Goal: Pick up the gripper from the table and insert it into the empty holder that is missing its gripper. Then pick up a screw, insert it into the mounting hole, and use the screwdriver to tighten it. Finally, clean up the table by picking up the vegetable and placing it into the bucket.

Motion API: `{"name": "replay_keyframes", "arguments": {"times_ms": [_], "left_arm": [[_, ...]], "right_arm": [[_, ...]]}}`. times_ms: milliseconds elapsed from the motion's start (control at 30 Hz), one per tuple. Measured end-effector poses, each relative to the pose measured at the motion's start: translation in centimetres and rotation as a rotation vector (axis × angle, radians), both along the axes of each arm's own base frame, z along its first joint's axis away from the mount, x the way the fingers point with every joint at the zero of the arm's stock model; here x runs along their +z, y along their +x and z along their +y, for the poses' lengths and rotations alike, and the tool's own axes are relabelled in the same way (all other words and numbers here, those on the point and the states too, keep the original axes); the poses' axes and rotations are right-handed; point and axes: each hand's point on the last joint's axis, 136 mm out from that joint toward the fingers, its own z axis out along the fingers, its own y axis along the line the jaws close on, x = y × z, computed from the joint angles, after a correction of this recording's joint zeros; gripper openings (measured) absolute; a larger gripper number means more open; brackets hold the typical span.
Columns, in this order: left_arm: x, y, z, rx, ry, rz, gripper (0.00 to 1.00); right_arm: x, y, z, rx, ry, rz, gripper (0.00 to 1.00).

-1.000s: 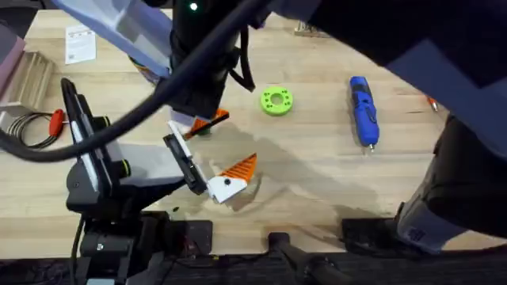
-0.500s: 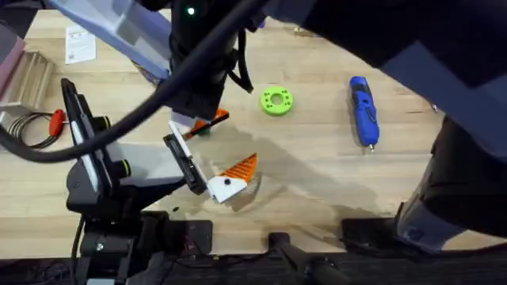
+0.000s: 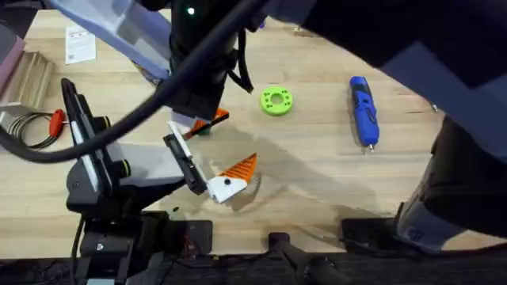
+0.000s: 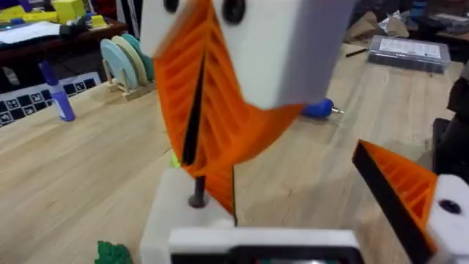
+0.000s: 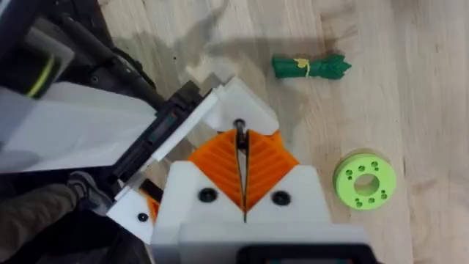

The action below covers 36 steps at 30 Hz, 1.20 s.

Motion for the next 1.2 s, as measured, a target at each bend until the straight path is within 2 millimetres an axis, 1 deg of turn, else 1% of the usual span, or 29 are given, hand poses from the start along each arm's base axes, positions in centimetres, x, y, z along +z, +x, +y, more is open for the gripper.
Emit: {"name": "replay_keyframes", "arguments": {"times_ms": [200,667,1200], "left_arm": [[0.0,0.0,0.0,0.0,0.0,0.0,0.985],[0.0,0.0,0.0,0.0,0.0,0.0,0.985],[0.0,0.0,0.0,0.0,0.0,0.0,0.985]], "right_arm": [[-0.11,-0.17,-0.28,0.0,-0.012,0.007,0.006],[-0.02,-0.03,-0.04,0.0,-0.002,0.001,0.006],[-0.35,-0.04,-0.05,0.0,-0.012,0.007,0.006]]}}
